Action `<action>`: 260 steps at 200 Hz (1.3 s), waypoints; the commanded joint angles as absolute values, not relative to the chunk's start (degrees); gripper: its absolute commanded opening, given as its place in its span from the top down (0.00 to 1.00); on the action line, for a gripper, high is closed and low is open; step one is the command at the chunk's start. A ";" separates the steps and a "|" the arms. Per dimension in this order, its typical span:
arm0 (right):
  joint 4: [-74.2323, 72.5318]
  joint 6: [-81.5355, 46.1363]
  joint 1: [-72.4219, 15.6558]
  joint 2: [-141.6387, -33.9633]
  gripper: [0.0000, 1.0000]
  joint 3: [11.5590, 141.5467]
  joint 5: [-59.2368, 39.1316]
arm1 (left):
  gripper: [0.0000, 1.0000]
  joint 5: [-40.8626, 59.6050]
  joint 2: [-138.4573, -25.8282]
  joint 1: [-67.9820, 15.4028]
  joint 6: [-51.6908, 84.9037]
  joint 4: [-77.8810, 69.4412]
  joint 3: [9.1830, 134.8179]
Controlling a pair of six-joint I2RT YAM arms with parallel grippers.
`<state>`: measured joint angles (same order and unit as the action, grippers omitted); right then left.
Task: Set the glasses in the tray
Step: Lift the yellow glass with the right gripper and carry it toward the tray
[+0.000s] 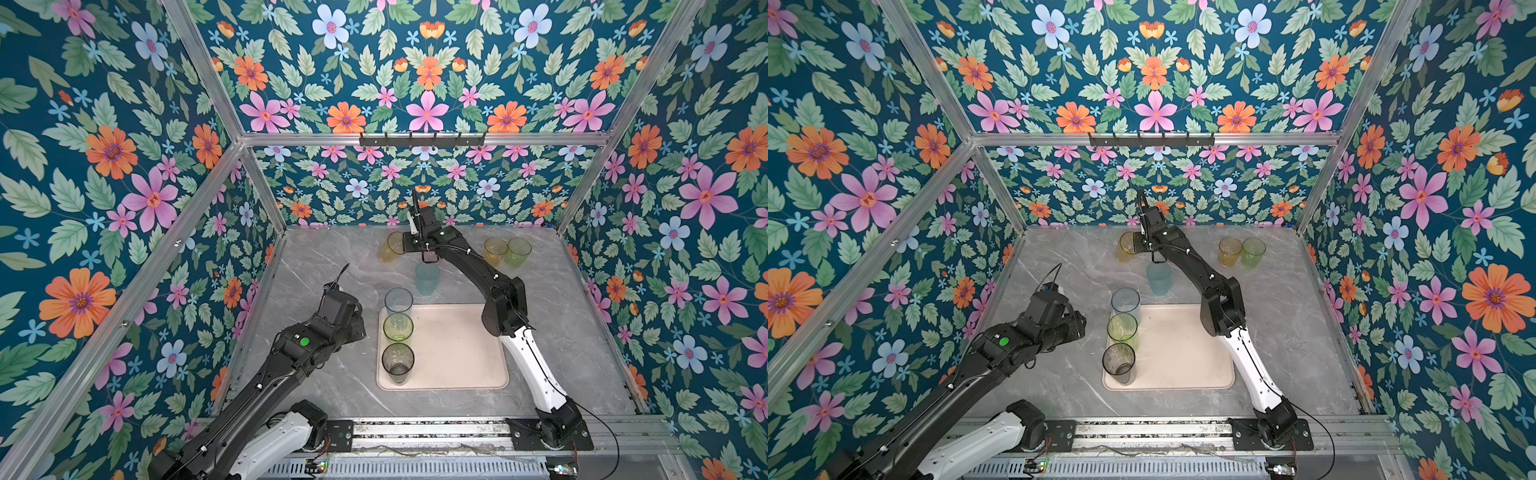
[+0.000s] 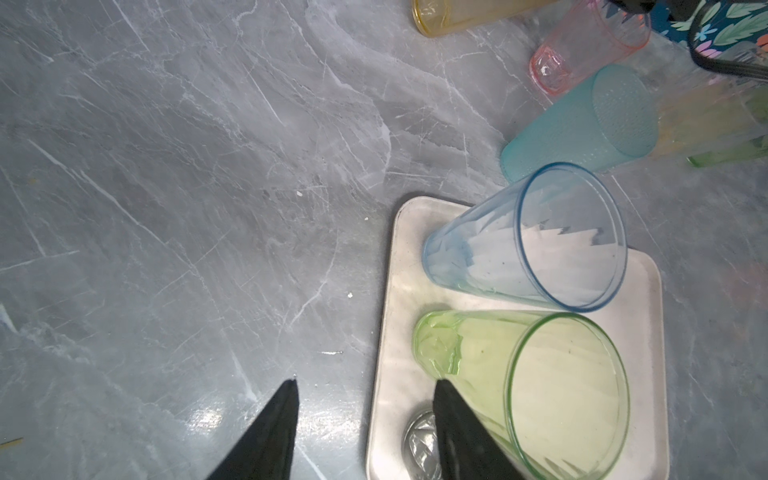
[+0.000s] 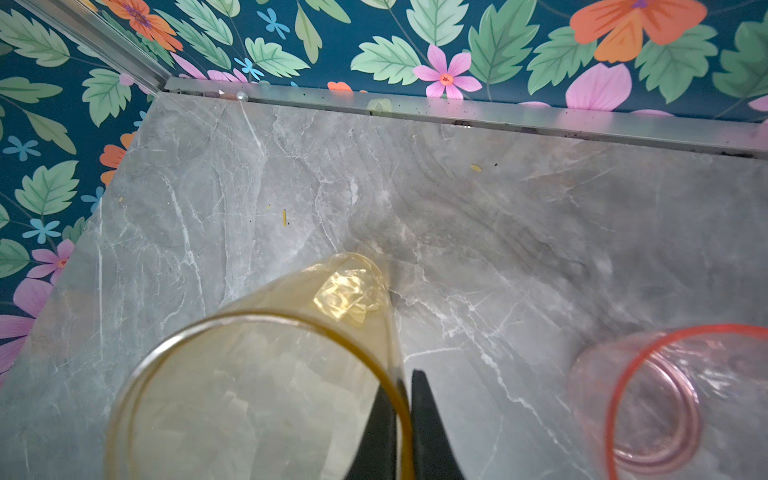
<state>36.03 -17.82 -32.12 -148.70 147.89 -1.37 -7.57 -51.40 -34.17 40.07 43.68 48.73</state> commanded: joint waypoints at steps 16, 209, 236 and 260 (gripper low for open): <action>40.67 -16.55 -32.34 -138.59 0.99 147.92 -2.45 | 0.45 -9.48 -51.33 -34.10 39.65 42.93 49.78; 58.95 -14.15 -34.73 -112.40 1.00 136.51 2.63 | 0.43 -14.81 -56.16 -34.01 35.55 38.54 56.60; 58.76 -14.24 -34.80 -107.71 1.00 130.40 3.35 | 0.42 -15.32 -56.86 -34.01 35.02 38.23 56.58; 58.81 -14.24 -34.80 -103.55 1.00 125.14 4.14 | 0.41 -16.98 -57.12 -33.79 33.97 38.47 57.41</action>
<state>59.40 -14.00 -34.70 -106.59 128.49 2.55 -14.66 -56.84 -34.06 35.59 39.27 56.45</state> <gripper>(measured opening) 0.074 0.584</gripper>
